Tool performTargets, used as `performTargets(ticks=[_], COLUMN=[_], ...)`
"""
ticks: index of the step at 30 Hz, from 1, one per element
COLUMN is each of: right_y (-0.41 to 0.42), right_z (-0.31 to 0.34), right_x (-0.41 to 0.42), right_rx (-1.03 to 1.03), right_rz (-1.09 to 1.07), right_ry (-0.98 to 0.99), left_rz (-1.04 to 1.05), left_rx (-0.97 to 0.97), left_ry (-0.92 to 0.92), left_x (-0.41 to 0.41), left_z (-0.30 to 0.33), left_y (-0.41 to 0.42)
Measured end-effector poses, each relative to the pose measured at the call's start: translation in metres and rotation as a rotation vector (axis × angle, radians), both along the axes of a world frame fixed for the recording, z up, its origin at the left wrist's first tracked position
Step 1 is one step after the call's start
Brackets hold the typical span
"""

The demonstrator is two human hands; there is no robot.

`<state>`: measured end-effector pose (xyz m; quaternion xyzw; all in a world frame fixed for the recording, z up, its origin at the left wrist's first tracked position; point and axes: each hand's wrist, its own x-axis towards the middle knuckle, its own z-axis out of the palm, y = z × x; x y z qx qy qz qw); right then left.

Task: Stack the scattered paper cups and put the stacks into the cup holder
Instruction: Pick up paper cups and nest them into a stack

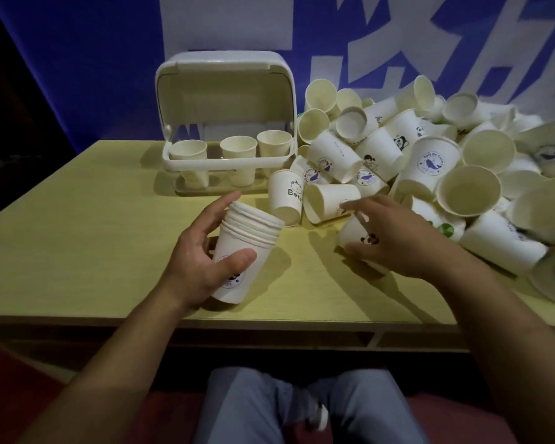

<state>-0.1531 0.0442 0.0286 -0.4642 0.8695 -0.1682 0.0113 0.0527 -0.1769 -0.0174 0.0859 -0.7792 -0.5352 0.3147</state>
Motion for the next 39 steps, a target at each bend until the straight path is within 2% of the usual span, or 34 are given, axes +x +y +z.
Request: performTargets(ticks=[2,6,10,14,17,20,22,25,28,30,32,34,39], right_y=[0.003,0.008,0.013,0.021,0.034,0.053,0.069,0.09,0.096,0.093,0.089,0.087,0.094], right_z=[-0.001,0.011,0.023,0.014,0.002,-0.004,-0.001,0.007,0.017,0.018,0.018,0.019,0.03], right_x=[0.0,0.007,0.019,0.026,0.025,0.019,0.008,-0.019,-0.041,-0.053,-0.061,-0.063,-0.05], right_rx=[-0.188,-0.699,-0.929,-0.952,-0.926,-0.812,-0.758,-0.524,-0.166,-0.077,-0.084,-0.175,-0.658], right_rz=[-0.013,-0.065,-0.06,-0.054,-0.036,-0.019,-0.094,-0.268,-0.419,-0.412,-0.384,-0.4,-0.431], right_ry=[-0.027,-0.286,-0.398,-0.431,-0.469,-0.375,-0.198,0.187,0.203,0.184,0.189,0.177,0.206], left_rz=[-0.048,-0.171,-0.243,-0.28,-0.268,-0.244,-0.228,-0.189,-0.19,-0.248,-0.305,-0.348,-0.368], left_rx=[-0.008,-0.066,-0.147,-0.161,-0.112,-0.083,-0.119,-0.09,-0.085,-0.115,-0.17,-0.206,-0.27], left_ry=[-0.012,-0.054,-0.07,-0.053,0.063,0.142,0.152,0.178,0.175,0.133,0.089,0.074,0.095], left_x=[-0.007,-0.029,-0.056,-0.083,-0.101,-0.119,-0.128,-0.138,-0.145,-0.149,-0.152,-0.154,-0.158], left_z=[0.002,0.011,0.019,0.023,0.021,0.017,0.014,0.011,0.013,0.018,0.022,0.02,0.009], left_y=[0.01,0.034,0.062,0.087,0.101,0.104,0.108,0.116,0.119,0.12,0.12,0.12,0.124])
